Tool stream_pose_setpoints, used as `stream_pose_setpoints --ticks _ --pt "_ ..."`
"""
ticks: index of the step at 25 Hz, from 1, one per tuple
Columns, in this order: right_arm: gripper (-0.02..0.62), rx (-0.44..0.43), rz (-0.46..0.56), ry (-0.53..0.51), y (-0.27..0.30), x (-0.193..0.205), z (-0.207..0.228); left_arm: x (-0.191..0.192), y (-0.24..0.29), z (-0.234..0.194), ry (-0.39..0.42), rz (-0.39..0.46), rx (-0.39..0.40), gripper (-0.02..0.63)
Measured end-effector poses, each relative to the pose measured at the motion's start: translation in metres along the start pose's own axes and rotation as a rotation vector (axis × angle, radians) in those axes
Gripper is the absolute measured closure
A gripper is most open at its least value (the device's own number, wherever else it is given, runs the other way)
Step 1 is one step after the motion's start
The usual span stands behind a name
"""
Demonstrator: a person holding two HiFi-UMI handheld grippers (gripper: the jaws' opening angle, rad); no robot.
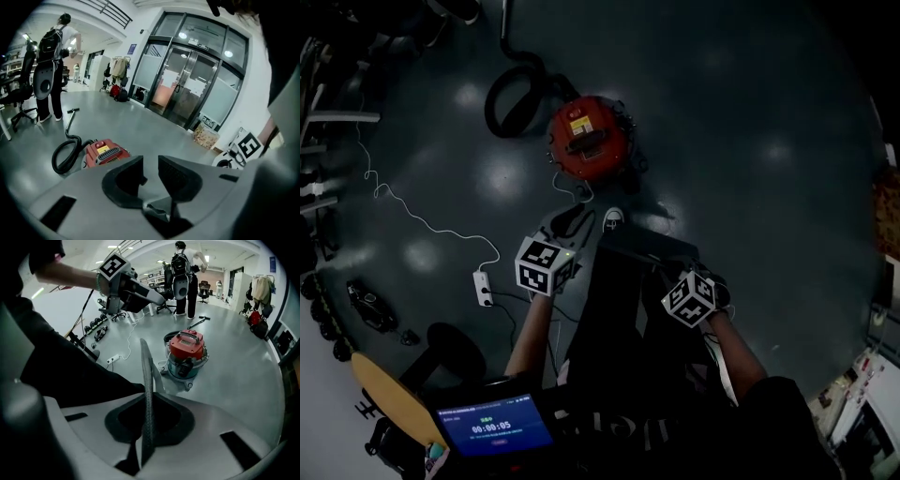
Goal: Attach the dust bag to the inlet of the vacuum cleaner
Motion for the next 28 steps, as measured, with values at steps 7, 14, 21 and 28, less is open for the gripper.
stream_pose_setpoints --ticks 7,14,21,28 --pt "0.555 -0.032 -0.036 0.048 0.091 -0.001 0.066 -0.018 0.091 -0.096 0.116 -0.05 -0.028 0.499" --pt "0.555 -0.048 -0.065 -0.002 0.166 -0.003 0.101 -0.016 0.166 -0.165 0.26 -0.13 -0.065 0.432" --pt "0.555 -0.07 -0.075 -0.078 0.214 -0.006 0.126 -0.001 0.224 -0.211 0.407 -0.296 -0.051 0.376" --pt "0.555 -0.029 -0.044 -0.02 0.226 -0.011 0.162 0.006 0.254 -0.22 0.531 -0.398 0.003 0.387"
Point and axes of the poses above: the fingertips, and each gripper's own axes: y forward along the fingers, z to its right, x out of its underside, the point moved 3 cm from there along -y, backward along the fingers, and after that the axes turned 9 degrees about -y, right-handed, at the moved point
